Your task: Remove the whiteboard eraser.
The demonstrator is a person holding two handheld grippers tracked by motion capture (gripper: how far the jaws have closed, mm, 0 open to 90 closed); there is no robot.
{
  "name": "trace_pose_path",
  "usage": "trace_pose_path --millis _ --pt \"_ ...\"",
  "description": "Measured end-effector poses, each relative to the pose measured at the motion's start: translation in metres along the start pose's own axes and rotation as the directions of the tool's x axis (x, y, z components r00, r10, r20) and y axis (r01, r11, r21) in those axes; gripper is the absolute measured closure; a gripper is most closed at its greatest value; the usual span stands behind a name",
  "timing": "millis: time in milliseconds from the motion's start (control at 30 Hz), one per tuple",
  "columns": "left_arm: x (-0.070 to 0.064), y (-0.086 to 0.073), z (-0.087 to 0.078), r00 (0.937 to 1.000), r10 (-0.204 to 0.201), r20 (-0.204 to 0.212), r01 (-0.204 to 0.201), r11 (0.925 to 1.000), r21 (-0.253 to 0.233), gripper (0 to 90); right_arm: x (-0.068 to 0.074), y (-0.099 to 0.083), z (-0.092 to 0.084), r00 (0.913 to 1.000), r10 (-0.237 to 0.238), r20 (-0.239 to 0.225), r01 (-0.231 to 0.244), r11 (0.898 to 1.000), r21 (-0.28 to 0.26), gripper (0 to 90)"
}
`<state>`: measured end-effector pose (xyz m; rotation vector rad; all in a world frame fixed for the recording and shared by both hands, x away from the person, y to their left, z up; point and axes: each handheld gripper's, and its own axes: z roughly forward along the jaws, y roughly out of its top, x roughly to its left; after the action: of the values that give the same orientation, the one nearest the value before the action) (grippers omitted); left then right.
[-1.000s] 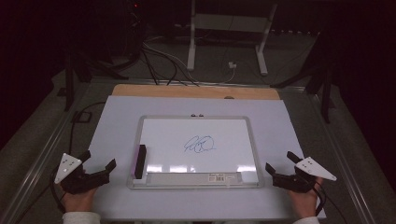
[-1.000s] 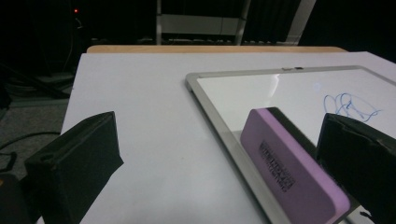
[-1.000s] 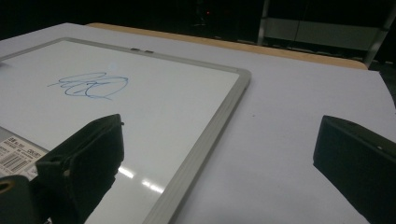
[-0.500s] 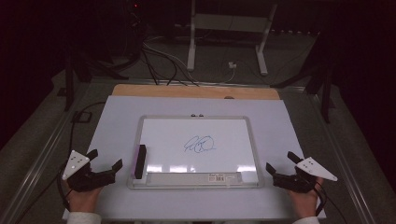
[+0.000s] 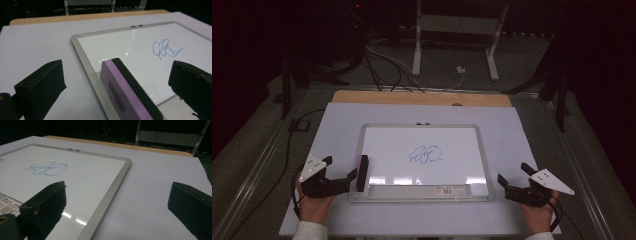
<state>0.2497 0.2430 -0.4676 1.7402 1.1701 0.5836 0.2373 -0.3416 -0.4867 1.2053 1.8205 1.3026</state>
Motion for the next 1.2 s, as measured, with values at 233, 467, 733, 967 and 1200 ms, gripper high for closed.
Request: trace_pose_path --millis 233,467,733,967,1200 --pt "-0.009 0.000 0.015 0.9999 -0.008 0.014 0.008 0.9986 0.053 4.1 0.000 0.000 0.000 1.0000 0.001 0.001 -0.001 1.000 -0.004 1.6" --pt "-0.015 -0.004 0.026 0.9998 -0.020 0.005 0.019 0.9926 0.120 11.7 0.000 0.001 -0.001 1.0000 -0.002 0.005 0.002 1.000 -0.006 1.6" --pt "-0.019 -0.011 0.033 0.9998 -0.017 0.003 0.016 0.9848 0.173 23.1 0.000 0.001 -0.001 1.0000 -0.002 0.008 0.002 1.000 -0.007 1.7" --pt "-0.021 -0.015 0.036 0.9994 -0.012 -0.034 0.019 0.9771 0.212 41.4 0.000 0.001 -0.001 0.9999 -0.005 0.011 0.006 1.000 -0.007 1.6" --pt "-0.026 -0.013 0.036 0.9988 -0.012 -0.047 0.022 0.9755 0.219 51.2 0.001 0.001 -0.001 0.9999 -0.009 0.012 0.009 1.000 -0.008 1.7"
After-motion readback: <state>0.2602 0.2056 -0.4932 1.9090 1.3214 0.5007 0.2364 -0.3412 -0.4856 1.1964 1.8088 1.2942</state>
